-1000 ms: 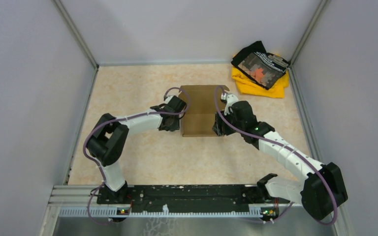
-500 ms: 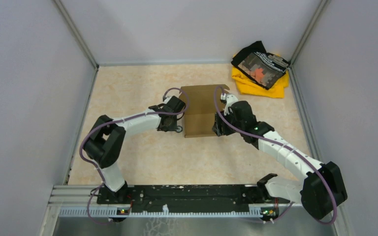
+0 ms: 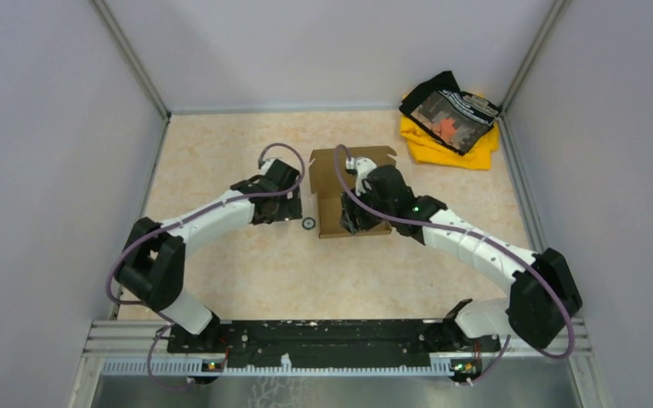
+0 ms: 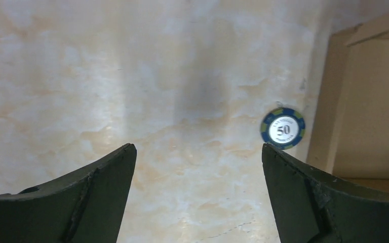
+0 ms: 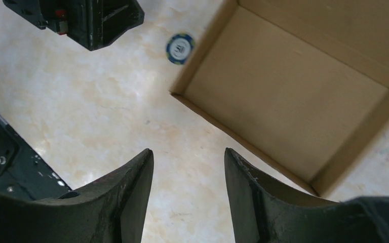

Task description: Fold the paper box

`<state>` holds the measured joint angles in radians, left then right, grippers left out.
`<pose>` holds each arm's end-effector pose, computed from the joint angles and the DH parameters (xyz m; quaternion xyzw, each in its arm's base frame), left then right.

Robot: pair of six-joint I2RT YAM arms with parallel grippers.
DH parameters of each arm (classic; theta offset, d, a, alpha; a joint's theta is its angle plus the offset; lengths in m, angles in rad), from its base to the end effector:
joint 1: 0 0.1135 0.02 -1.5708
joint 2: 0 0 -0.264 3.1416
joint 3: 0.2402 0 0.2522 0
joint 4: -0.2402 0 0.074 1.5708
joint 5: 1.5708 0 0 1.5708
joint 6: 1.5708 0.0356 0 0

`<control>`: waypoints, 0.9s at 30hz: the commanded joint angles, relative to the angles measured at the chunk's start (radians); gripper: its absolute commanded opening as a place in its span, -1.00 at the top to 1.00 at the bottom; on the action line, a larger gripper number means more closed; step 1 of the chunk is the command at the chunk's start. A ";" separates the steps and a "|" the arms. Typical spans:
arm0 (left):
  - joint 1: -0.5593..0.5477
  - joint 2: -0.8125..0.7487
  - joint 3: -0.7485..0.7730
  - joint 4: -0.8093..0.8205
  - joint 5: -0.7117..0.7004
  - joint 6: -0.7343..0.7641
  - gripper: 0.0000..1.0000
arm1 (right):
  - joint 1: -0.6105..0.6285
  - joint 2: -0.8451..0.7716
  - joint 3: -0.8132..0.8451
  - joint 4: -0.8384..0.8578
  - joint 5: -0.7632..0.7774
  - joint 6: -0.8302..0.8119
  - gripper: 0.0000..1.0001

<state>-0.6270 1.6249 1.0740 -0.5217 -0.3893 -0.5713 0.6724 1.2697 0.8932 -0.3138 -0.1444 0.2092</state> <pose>0.2715 -0.1800 0.2061 -0.0212 0.9518 0.0184 0.3055 0.2126 0.1758 0.2618 -0.2370 0.8711 0.2404 0.3566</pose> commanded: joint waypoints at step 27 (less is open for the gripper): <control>0.193 -0.364 -0.244 0.121 0.153 0.023 -0.98 | 0.014 0.511 0.199 0.260 0.414 0.014 0.14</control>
<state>-0.4477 1.2953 0.8421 -0.4408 -0.2535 -0.5690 0.7158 1.7466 1.0828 -0.1856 0.2089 0.2134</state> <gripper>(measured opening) 0.987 0.435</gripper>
